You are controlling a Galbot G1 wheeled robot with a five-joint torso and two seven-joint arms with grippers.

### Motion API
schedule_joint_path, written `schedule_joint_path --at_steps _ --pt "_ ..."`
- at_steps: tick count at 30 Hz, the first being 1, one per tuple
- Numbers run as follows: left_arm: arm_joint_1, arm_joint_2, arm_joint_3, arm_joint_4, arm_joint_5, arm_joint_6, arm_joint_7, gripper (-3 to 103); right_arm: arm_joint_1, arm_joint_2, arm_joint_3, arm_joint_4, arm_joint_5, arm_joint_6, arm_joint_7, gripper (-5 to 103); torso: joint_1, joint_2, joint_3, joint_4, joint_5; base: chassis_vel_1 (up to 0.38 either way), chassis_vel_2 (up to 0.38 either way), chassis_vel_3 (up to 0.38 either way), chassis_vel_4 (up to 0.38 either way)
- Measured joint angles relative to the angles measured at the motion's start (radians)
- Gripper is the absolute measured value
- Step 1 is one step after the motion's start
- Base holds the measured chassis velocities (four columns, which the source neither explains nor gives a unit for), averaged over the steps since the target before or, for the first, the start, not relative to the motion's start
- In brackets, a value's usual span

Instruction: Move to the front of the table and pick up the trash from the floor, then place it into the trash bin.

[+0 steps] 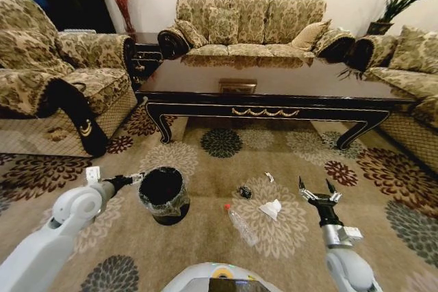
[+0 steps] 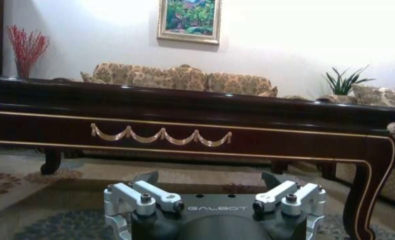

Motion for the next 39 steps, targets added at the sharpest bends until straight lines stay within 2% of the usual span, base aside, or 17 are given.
schedule_joint_path --at_steps 7,10,14,16,17,18,21,22,23,25,28,30,34,35,39 --pt "-0.006 -0.016 0.042 0.038 -0.023 -0.004 -0.007 98 0.000 -0.002 -0.004 -0.001 -0.002 -0.002 0.004 100 0.000 0.000 0.000 -0.0002 0.0005 0.000 0.000 0.000 0.000" --pt "-0.024 -0.012 0.080 0.076 -0.065 -0.005 -0.009 96 -0.001 -0.006 0.000 -0.002 -0.001 -0.002 0.004 100 0.000 0.000 0.000 -0.0003 0.0000 0.000 0.000 0.000 0.000" --pt "-0.028 -0.010 0.093 0.085 -0.071 -0.006 -0.010 90 0.001 -0.006 0.003 -0.005 -0.001 -0.002 0.010 100 0.000 0.000 0.000 -0.0003 0.0004 0.000 0.000 0.000 0.000" --pt "-0.027 -0.008 0.097 0.086 -0.070 -0.007 -0.009 81 0.001 -0.009 0.005 -0.009 0.001 -0.002 0.013 100 0.000 0.000 0.000 -0.0003 0.0003 0.000 0.000 0.000 0.000" --pt "-0.027 -0.008 0.097 0.086 -0.070 -0.007 -0.009 81 0.001 -0.009 0.005 -0.009 0.001 -0.002 0.013 100 0.000 0.000 0.000 -0.0003 0.0003 0.000 0.000 0.000 0.000" --pt "-0.025 -0.007 0.096 0.086 -0.073 -0.007 -0.009 75 0.002 -0.009 0.006 -0.010 0.001 -0.002 0.014 100 0.000 0.000 0.000 -0.0003 0.0004 0.000 0.000 0.000 0.000" --pt "-0.020 -0.005 0.090 0.084 -0.076 -0.007 -0.008 70 0.006 -0.009 0.005 -0.012 0.000 -0.005 0.023 100 0.000 0.000 0.000 -0.0003 0.0003 0.000 0.000 0.000 0.000" --pt "-0.016 -0.004 0.082 0.083 -0.076 -0.007 -0.005 58 0.016 -0.007 0.002 -0.015 -0.003 -0.010 0.043 100 0.000 0.000 0.000 -0.0003 0.0004 0.000 0.000 0.000 0.000" --pt "-0.011 -0.005 0.077 0.081 -0.074 -0.007 -0.003 53 0.026 -0.003 0.000 -0.021 -0.005 -0.013 0.061 100 0.000 0.000 0.000 -0.0003 0.0004 0.000 0.000 0.000 0.000" --pt "-0.007 -0.010 0.071 0.077 -0.073 -0.007 -0.002 53 0.034 -0.001 -0.001 -0.026 -0.005 -0.016 0.073 100 0.000 0.000 0.000 -0.0003 0.0005 0.000 0.000 0.000 0.000" --pt "0.002 -0.025 0.065 0.069 -0.070 -0.008 -0.002 36 0.044 -0.007 -0.001 -0.036 0.000 -0.021 0.089 100 0.000 0.000 0.000 -0.0002 0.0004 0.000 0.000 0.000 0.000" --pt "0.005 -0.030 0.065 0.069 -0.069 -0.008 -0.003 36 0.045 -0.013 -0.001 -0.037 0.001 -0.022 0.091 100 0.000 0.000 0.000 -0.0001 0.0005 0.000 0.000 0.000 0.000" --pt "0.011 -0.046 0.077 0.078 -0.051 -0.011 -0.002 18 0.060 -0.026 -0.009 -0.029 -0.008 -0.037 0.100 100 0.000 0.000 0.000 -0.0002 0.0005 0.000 0.000 0.000 0.000" --pt "0.011 -0.046 0.077 0.078 -0.051 -0.011 -0.002 18 0.060 -0.026 -0.009 -0.029 -0.008 -0.037 0.100 100 0.000 0.000 0.000 -0.0002 0.0005 0.000 0.000 0.000 0.000" --pt "0.014 -0.049 0.082 0.084 -0.042 -0.010 -0.006 7 0.061 -0.035 -0.014 -0.023 -0.005 -0.044 0.105 100 0.000 0.000 0.000 -0.0003 0.0002 0.000 0.000 0.000 0.000"
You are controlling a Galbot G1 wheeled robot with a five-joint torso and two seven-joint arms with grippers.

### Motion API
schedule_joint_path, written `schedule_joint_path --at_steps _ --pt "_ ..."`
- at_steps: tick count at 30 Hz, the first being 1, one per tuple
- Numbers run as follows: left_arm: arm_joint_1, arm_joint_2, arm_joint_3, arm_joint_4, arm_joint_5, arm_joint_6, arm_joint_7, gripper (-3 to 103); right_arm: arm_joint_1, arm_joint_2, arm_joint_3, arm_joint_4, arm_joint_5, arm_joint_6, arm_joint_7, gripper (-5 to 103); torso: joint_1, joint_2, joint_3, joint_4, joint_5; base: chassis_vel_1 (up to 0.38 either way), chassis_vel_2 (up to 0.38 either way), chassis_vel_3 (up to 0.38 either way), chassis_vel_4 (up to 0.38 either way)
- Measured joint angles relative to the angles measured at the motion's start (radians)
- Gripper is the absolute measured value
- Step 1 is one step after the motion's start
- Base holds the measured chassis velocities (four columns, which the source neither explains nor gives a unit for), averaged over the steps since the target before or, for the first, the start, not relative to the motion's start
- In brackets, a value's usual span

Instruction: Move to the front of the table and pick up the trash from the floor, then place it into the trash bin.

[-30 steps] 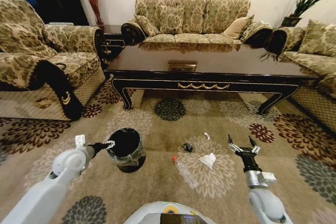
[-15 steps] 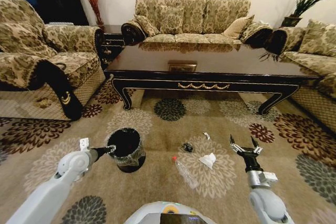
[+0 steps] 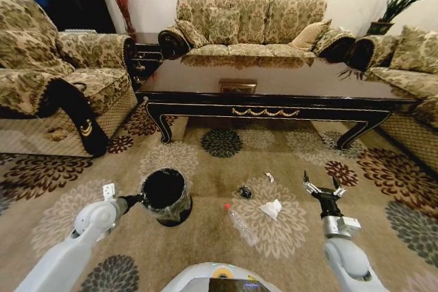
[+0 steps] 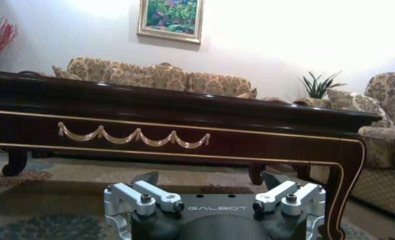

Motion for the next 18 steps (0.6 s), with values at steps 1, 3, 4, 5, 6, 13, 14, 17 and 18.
schedule_joint_path --at_steps 1,3,4,5,6,13,14,17,18 --pt "0.001 0.001 -0.001 0.000 0.001 0.001 -0.002 3 -0.002 -0.001 0.000 -0.001 0.000 0.000 0.000 100 0.000 0.000 0.000 0.0002 0.0002 0.000 0.000 0.000 0.000" --pt "0.001 0.004 -0.002 0.000 0.000 0.003 -0.005 2 -0.004 -0.002 0.002 -0.004 0.000 0.000 0.000 100 0.000 0.000 0.000 -0.0001 -0.0001 0.000 0.000 0.000 0.000" --pt "0.001 0.009 -0.005 0.001 -0.002 0.003 -0.009 1 -0.006 -0.002 0.004 -0.008 0.001 0.000 0.000 100 0.000 0.000 0.000 0.0002 -0.0003 0.000 0.000 0.000 0.000" --pt "-0.002 0.021 -0.008 -0.002 -0.008 0.003 -0.012 1 -0.006 -0.002 0.005 -0.014 0.002 -0.002 0.000 100 0.000 0.000 0.000 0.0000 -0.0003 0.000 0.000 0.000 0.000" --pt "-0.005 0.032 -0.012 -0.010 -0.014 0.003 -0.016 0 -0.006 -0.003 0.005 -0.020 0.002 -0.004 0.000 100 0.000 0.000 0.000 0.0001 -0.0003 0.000 0.000 0.000 0.000" --pt "-0.022 0.130 0.001 -0.063 -0.083 0.003 -0.042 0 0.012 -0.046 -0.039 -0.073 0.000 -0.060 0.000 100 0.000 0.000 0.000 0.0000 0.0005 0.000 0.000 0.000 0.000" --pt "-0.032 0.148 0.012 -0.071 -0.090 0.003 -0.046 0 0.018 -0.061 -0.054 -0.084 0.007 -0.076 0.000 100 0.000 0.000 0.000 0.0001 0.0010 0.000 0.000 0.000 0.000" --pt "-0.070 0.187 0.056 -0.087 -0.112 0.003 -0.061 0 0.026 -0.105 -0.095 -0.131 0.026 -0.104 -0.029 100 0.000 0.000 0.000 0.0001 -0.0002 0.000 0.000 0.000 0.000" --pt "-0.070 0.187 0.056 -0.087 -0.112 0.003 -0.061 0 0.026 -0.105 -0.095 -0.131 0.026 -0.104 -0.029 100 0.000 0.000 0.000 0.0001 -0.0002 0.000 0.000 0.000 0.000"
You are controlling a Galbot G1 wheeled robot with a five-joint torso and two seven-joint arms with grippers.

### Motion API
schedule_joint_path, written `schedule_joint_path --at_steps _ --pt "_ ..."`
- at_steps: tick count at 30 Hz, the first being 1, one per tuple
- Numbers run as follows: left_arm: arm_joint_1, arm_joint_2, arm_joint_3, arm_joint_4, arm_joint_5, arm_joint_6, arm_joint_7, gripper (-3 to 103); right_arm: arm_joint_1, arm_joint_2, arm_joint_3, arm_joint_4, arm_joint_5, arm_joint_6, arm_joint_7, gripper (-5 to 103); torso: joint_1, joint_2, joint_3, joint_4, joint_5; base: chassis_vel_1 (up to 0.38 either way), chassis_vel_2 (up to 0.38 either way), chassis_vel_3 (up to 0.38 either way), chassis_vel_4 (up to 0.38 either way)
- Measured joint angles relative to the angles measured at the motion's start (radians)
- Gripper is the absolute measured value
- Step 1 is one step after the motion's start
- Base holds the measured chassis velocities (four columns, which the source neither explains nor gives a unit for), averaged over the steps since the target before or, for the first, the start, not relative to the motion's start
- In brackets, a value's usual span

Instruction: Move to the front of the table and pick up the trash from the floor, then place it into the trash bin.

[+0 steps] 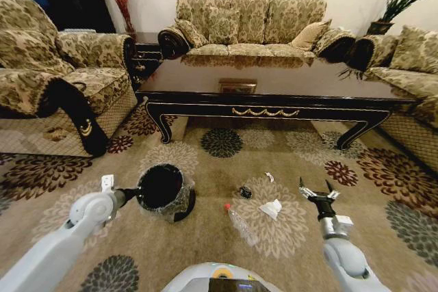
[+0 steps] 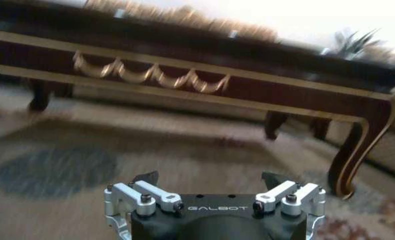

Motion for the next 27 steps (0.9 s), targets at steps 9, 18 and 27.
schedule_joint_path --at_steps 9,18,27 --pt "-0.004 0.017 0.035 -0.016 0.020 0.000 0.000 0 0.002 -0.078 -0.079 -0.196 0.001 0.032 -0.216 100 0.000 0.000 0.000 -0.0002 0.0003 0.000 0.000 0.000 0.000" --pt "0.019 0.013 0.036 -0.047 0.019 -0.001 -0.010 0 0.136 -0.098 -0.230 -0.385 0.006 0.155 -0.385 100 0.000 0.000 0.000 0.0000 0.0004 0.000 0.000 0.000 0.000" --pt "0.048 0.015 0.020 -0.066 0.010 -0.001 -0.023 0 0.252 -0.051 -0.319 -0.536 -0.055 0.156 -0.371 100 0.000 0.000 0.000 0.0000 0.0002 0.000 0.000 0.000 0.000"
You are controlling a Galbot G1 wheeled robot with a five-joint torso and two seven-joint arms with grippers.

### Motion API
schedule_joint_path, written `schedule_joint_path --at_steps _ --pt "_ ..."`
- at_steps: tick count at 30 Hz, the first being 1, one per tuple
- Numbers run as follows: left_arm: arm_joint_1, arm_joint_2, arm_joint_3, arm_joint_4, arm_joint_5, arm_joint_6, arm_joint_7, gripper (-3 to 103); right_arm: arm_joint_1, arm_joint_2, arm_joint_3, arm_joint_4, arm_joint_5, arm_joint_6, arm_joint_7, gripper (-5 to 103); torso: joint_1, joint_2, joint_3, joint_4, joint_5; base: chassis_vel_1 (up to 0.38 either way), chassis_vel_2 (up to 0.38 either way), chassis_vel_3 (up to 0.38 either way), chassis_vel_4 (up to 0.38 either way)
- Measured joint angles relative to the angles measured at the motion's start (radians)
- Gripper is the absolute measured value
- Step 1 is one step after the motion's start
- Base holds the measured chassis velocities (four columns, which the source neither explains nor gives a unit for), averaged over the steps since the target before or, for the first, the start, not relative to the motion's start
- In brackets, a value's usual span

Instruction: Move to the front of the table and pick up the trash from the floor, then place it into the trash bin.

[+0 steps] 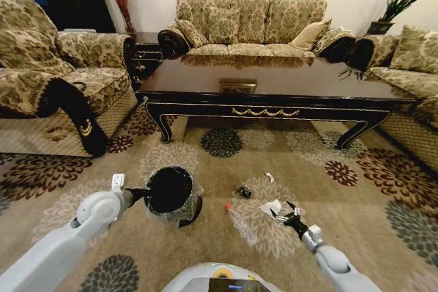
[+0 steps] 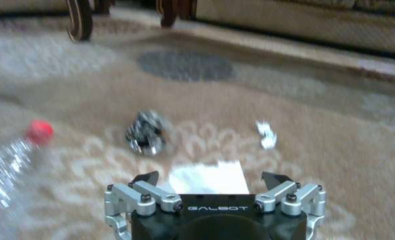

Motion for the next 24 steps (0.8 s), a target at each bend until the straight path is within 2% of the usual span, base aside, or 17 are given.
schedule_joint_path --at_steps 6,8,12,13,16,19,24 --pt "-0.006 -0.003 0.013 -0.001 -0.005 0.000 0.001 0 0.062 0.063 0.001 -0.099 -0.018 -0.011 0.030 102 0.000 0.000 0.000 -0.0001 0.0003 0.000 0.000 0.000 0.000" --pt "-0.007 -0.004 0.016 -0.002 -0.006 0.000 0.001 0 0.070 0.074 0.000 -0.114 -0.027 -0.013 0.036 99 0.000 0.000 0.000 0.0000 -0.0001 0.000 0.000 0.000 0.000" --pt "-0.012 -0.005 0.018 -0.003 -0.007 -0.001 0.002 0 0.089 0.094 0.006 -0.177 -0.061 0.012 0.040 84 0.000 0.000 0.000 0.0000 0.0002 0.000 0.000 0.000 0.000" --pt "-0.012 -0.005 0.018 -0.003 -0.007 -0.001 0.002 0 0.089 0.094 0.006 -0.177 -0.061 0.012 0.040 84 0.000 0.000 0.000 0.0000 0.0002 0.000 0.000 0.000 0.000" --pt "-0.011 -0.005 0.017 -0.005 -0.009 -0.001 0.003 0 0.080 0.089 0.015 -0.180 -0.062 0.030 0.038 73 0.000 0.000 0.000 -0.0002 0.0000 0.000 0.000 0.000 0.000" --pt "-0.011 -0.007 0.019 -0.005 -0.009 -0.001 0.003 0 0.075 0.090 0.022 -0.177 -0.063 0.035 0.038 68 0.000 0.000 0.000 -0.0001 0.0001 0.000 0.000 0.000 0.000" --pt "-0.014 -0.011 0.031 -0.006 -0.008 -0.001 0.002 0 0.069 0.099 0.032 -0.176 -0.064 0.058 0.028 52 0.000 0.000 0.000 -0.0001 0.0001 0.000 0.000 0.000 0.000"
